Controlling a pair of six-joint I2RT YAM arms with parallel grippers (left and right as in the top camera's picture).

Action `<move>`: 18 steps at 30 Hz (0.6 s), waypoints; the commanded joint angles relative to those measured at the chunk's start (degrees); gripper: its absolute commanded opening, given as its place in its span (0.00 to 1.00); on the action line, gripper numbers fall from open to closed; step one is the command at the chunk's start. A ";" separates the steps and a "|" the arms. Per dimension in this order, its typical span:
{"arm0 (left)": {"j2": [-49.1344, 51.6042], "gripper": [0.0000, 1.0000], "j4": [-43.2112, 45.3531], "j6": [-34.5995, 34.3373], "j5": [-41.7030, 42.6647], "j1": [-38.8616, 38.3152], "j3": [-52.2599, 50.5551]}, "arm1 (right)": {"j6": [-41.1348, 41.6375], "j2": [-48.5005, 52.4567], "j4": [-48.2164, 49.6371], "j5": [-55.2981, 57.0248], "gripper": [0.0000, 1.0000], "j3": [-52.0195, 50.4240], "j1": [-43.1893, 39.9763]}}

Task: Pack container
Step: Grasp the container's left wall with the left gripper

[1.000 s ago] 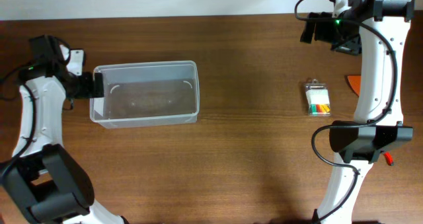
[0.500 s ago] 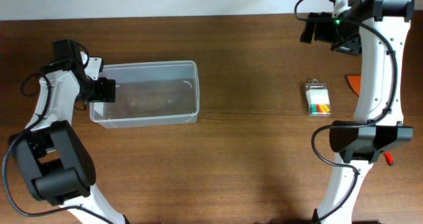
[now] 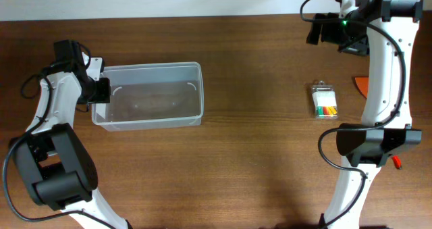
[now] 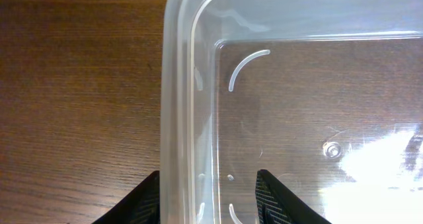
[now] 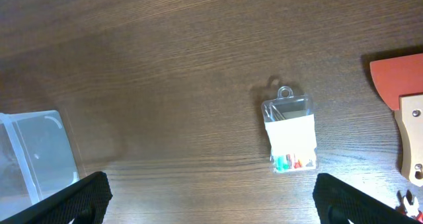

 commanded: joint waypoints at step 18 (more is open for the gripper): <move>0.09 0.02 -0.33 -1.81 -1.49 0.24 3.78 | -0.22 -0.90 -0.37 -0.33 0.99 -0.22 -0.17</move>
